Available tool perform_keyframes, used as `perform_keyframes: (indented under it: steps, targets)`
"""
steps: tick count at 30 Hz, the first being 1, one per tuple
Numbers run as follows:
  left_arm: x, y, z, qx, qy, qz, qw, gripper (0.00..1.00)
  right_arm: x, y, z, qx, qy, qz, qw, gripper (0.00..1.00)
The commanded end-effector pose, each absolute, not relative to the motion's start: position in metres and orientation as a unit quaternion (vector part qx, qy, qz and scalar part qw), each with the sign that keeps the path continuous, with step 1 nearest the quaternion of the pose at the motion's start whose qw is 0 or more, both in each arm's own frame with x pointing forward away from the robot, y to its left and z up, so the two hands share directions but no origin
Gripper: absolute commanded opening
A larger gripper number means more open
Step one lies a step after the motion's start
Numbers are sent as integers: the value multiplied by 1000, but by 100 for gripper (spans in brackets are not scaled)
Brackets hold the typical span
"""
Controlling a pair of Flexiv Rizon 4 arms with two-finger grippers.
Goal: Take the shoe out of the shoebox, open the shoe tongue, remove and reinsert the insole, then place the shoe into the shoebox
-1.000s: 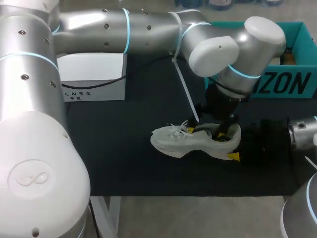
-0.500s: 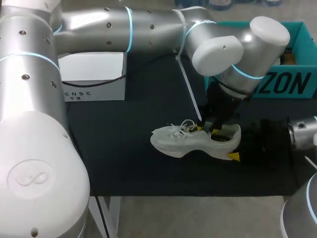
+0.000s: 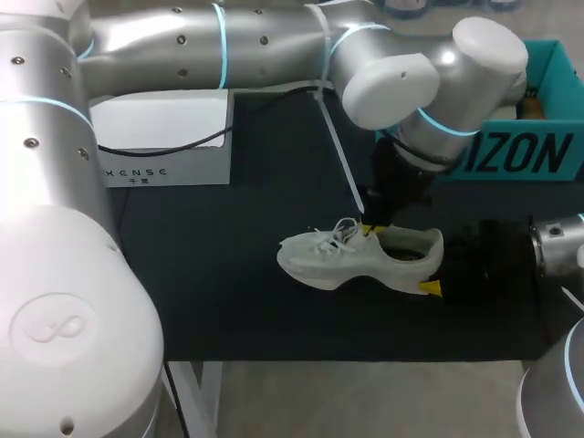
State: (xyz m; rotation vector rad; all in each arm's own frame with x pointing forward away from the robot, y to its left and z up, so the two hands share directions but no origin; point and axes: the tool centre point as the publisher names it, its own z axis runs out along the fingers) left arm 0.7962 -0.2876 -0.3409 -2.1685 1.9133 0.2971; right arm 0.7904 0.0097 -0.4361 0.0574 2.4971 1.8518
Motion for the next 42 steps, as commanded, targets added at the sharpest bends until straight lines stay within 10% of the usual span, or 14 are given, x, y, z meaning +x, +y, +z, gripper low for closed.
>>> perform_keyframes:
  steps: [1, 14, 19, 36, 42]
  targets:
    - [788, -264, -327, -755, 641, 82, 112, 0, 790, 13, -442, 19, 804, 594, 16, 0]
    - [784, -235, -317, -781, 612, 71, 101, 4, 790, 13, -442, 19, 804, 594, 16, 0]
    - [786, -248, -319, -777, 622, 64, 81, 100, 790, 13, -442, 19, 804, 594, 16, 0]
    - [785, -281, -352, -754, 647, 94, 65, 100, 790, 13, -442, 19, 804, 594, 16, 0]
    - [787, -276, -346, -758, 642, 92, 70, 38, 790, 13, -442, 19, 804, 594, 16, 0]
